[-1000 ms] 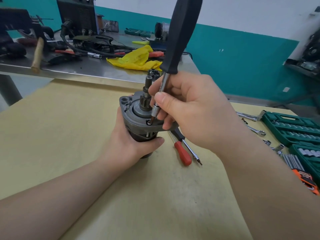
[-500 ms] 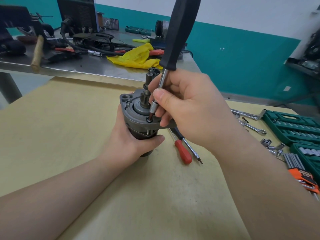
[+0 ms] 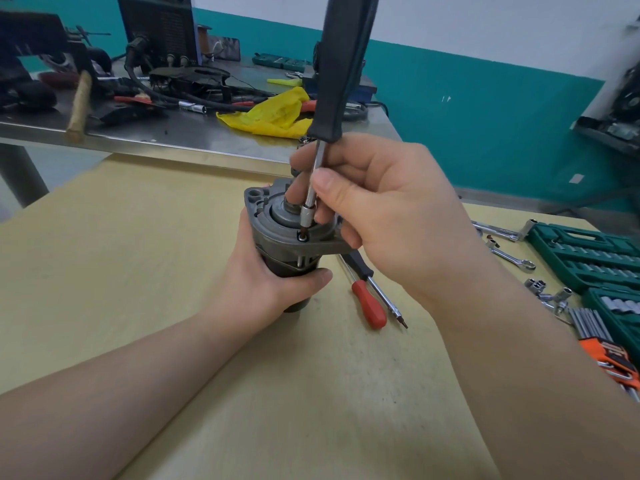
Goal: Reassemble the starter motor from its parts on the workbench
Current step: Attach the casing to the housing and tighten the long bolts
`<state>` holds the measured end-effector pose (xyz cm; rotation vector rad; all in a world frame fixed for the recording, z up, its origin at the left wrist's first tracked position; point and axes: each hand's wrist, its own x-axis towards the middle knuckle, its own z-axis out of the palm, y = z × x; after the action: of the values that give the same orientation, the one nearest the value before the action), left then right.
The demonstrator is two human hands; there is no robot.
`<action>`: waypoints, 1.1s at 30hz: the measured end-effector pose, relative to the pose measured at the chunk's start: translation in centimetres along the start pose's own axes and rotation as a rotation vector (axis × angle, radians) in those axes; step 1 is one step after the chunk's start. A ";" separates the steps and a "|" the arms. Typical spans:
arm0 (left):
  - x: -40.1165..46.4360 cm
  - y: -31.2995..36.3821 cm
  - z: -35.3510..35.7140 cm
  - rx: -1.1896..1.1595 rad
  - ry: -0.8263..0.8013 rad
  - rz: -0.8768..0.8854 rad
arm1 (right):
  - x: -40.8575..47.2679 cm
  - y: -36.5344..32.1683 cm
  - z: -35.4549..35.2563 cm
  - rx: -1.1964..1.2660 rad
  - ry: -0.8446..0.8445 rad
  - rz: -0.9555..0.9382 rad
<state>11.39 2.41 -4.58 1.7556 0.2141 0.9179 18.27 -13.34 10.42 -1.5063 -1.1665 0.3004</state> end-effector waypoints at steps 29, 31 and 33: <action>-0.3 0.0 -0.9 -0.179 -0.086 -0.001 | 0.6 1.9 0.7 0.101 0.023 -0.008; -0.2 -0.2 -1.3 -0.229 -0.105 -0.005 | 0.6 1.9 0.5 0.094 0.013 -0.004; -0.1 -0.5 -1.5 -0.252 -0.119 -0.003 | 0.6 1.9 0.5 0.067 0.032 -0.008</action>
<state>10.49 3.69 -4.91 1.5691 0.0218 0.7986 19.12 -12.32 8.86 -1.4430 -1.1265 0.3059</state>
